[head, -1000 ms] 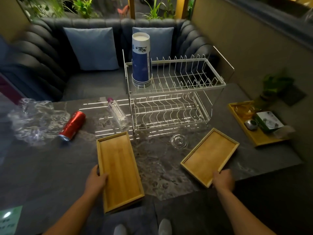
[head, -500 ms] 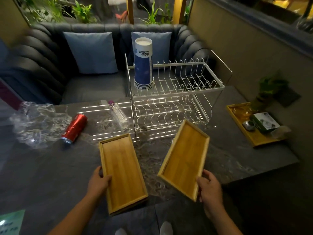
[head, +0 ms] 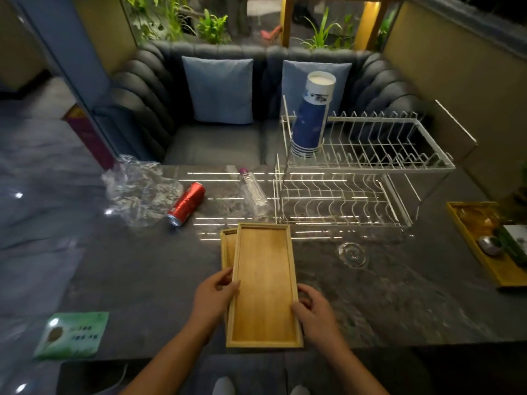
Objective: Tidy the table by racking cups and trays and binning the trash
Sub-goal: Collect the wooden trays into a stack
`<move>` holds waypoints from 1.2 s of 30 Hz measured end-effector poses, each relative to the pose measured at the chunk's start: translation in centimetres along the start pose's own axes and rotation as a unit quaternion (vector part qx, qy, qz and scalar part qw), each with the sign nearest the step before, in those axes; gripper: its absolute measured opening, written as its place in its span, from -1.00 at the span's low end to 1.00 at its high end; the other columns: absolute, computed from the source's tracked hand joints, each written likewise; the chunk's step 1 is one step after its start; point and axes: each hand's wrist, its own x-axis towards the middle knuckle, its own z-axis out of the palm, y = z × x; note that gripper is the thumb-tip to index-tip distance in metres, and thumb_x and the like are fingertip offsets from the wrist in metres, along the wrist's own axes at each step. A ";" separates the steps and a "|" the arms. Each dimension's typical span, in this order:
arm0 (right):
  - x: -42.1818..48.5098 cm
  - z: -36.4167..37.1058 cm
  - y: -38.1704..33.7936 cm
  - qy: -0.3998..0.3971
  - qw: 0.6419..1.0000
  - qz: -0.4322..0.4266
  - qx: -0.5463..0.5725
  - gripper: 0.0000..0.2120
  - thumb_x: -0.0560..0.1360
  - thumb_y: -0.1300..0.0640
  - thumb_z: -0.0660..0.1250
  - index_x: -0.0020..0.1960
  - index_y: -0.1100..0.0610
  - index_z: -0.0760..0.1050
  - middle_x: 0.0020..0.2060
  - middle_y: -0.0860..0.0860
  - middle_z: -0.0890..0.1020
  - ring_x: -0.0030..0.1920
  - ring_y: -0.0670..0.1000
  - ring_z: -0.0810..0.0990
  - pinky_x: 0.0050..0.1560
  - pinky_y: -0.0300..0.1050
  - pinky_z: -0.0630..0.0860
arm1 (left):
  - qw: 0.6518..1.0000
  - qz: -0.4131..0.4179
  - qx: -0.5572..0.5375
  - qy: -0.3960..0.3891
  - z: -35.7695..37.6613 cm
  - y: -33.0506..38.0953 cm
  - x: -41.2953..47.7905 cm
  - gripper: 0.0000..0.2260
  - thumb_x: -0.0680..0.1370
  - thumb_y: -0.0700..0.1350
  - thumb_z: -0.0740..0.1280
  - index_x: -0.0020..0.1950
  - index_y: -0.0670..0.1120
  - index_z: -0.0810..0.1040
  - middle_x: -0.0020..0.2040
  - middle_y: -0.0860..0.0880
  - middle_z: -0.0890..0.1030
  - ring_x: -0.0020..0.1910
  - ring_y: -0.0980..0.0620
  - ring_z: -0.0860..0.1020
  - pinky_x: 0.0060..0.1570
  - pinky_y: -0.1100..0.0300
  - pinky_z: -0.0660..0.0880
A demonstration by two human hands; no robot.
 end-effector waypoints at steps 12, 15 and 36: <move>3.3 3.3 -0.2 0.031 0.969 -0.074 -0.232 -0.75 0.52 0.13 0.29 0.17 -0.04 0.55 -0.04 -0.12 0.53 -0.09 -0.13 0.51 -0.09 -0.16 0.47 | 0.989 0.039 0.137 0.041 -1.0 -1.5 1.3 -0.64 0.53 -0.12 0.40 0.32 0.07 0.57 -0.10 0.13 0.62 -0.20 0.22 0.60 -0.25 0.38 0.47; 3.3 3.9 0.4 0.043 0.966 -0.092 -0.237 -0.75 0.49 0.18 0.32 0.16 0.03 0.57 -0.06 -0.07 0.48 -0.13 -0.12 0.45 -0.16 -0.24 0.35 | 0.983 0.044 0.168 0.054 -0.9 -2.0 1.6 -0.61 0.55 -0.09 0.38 0.37 0.06 0.52 0.01 0.05 0.61 -0.13 0.16 0.58 -0.15 0.30 0.51; 3.5 3.1 0.9 0.035 0.947 -0.094 -0.305 -0.64 0.55 0.12 0.23 0.34 -0.01 0.46 0.14 -0.04 0.61 0.05 0.01 0.59 0.02 -0.07 0.50 | 0.982 0.014 0.181 0.050 0.4 -3.0 0.9 -0.50 0.54 -0.08 0.39 0.47 -0.01 0.40 0.16 0.03 0.45 0.07 0.13 0.51 0.14 0.17 0.51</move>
